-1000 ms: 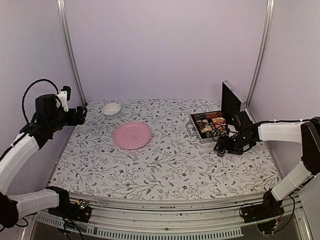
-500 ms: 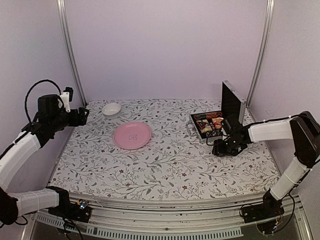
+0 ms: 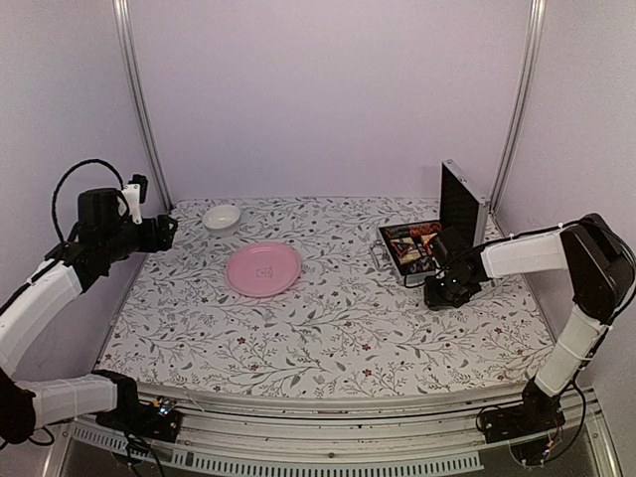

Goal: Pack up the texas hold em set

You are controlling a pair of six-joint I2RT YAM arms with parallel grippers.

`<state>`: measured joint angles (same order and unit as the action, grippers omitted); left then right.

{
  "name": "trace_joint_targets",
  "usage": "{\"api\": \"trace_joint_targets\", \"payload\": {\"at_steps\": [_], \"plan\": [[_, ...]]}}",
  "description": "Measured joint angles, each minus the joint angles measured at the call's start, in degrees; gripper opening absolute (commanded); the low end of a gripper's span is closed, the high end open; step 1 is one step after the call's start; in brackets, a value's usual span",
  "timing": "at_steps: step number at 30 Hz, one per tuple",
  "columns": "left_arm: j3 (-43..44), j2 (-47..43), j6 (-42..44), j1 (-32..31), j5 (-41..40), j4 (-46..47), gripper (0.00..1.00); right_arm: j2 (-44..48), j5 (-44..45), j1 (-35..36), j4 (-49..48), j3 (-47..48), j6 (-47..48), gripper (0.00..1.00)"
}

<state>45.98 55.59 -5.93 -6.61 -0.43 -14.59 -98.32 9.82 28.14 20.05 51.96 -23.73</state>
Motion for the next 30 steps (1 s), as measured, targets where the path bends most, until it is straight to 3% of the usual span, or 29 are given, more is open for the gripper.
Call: {"api": "trace_joint_targets", "payload": {"at_steps": [4,8,13,18,22,30], "plan": [[0.3,0.3,-3.5,-5.5,-0.1,-0.2,0.77,0.9,-1.2,1.1,0.5,0.2,1.3,0.30],[0.2,2.6,-10.9,-17.1,1.9,3.1,0.74,6.2,-4.3,4.9,1.4,1.3,4.3,0.29],[-0.3,11.6,-21.3,-30.2,7.5,12.8,0.76,13.9,-9.5,10.6,-2.0,3.4,5.5,0.31],[-0.5,22.1,-33.8,-33.0,18.5,24.3,0.78,20.5,-11.9,20.2,-9.3,1.3,9.6,0.30],[0.4,29.1,-42.4,-34.3,28.5,31.5,0.78,20.7,-12.7,26.8,-13.0,1.2,13.7,0.30],[1.2,34.7,-51.3,-38.8,39.6,39.9,0.78,14.4,-12.7,30.4,-13.6,4.4,20.6,0.29]]}}
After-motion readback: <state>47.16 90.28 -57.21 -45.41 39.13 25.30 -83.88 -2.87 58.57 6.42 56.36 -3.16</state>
